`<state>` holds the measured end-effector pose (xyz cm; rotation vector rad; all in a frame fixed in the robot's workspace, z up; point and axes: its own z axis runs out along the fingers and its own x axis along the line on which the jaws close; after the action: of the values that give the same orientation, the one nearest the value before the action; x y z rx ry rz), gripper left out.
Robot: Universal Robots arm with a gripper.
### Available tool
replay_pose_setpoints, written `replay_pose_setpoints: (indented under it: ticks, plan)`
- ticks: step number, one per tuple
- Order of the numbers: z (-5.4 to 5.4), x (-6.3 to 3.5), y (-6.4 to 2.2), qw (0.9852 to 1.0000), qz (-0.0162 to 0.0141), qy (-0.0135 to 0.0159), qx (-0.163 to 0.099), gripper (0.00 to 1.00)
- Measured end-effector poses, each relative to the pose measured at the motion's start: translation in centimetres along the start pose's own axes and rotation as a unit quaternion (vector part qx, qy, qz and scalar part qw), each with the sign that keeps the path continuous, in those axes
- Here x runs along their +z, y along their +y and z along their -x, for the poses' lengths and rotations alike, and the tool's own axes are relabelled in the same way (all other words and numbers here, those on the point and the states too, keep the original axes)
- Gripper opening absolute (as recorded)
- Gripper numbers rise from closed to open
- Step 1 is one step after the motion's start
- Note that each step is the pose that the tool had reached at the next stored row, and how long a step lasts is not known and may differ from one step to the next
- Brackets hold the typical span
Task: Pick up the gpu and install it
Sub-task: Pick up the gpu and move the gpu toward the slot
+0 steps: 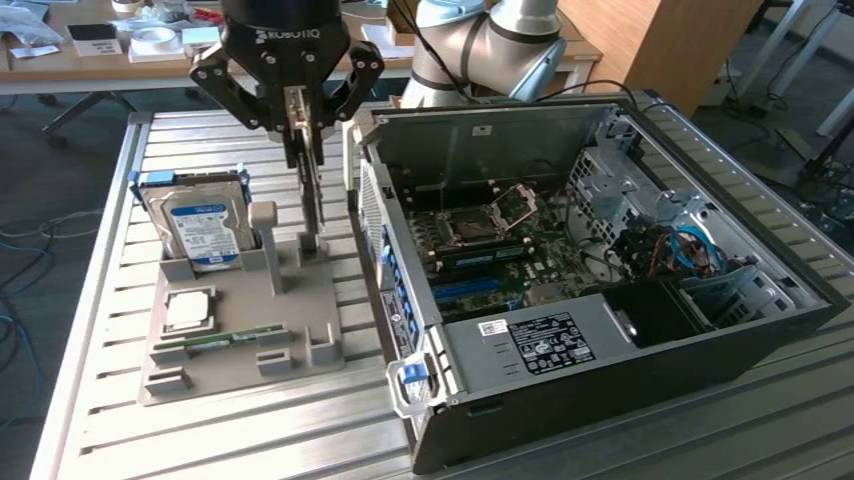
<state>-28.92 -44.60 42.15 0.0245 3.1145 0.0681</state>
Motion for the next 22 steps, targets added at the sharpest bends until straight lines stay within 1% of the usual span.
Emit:
replay_pose_setpoints:
  ticks: [9, 22]
  plan:
    - [2.4, 0.02, 0.04, 1.0000, 0.0004, 0.0000, 0.000, 0.27]
    - [7.5, 0.16, 0.13, 1.0000, 0.0036, 0.0001, 0.000, 0.27]
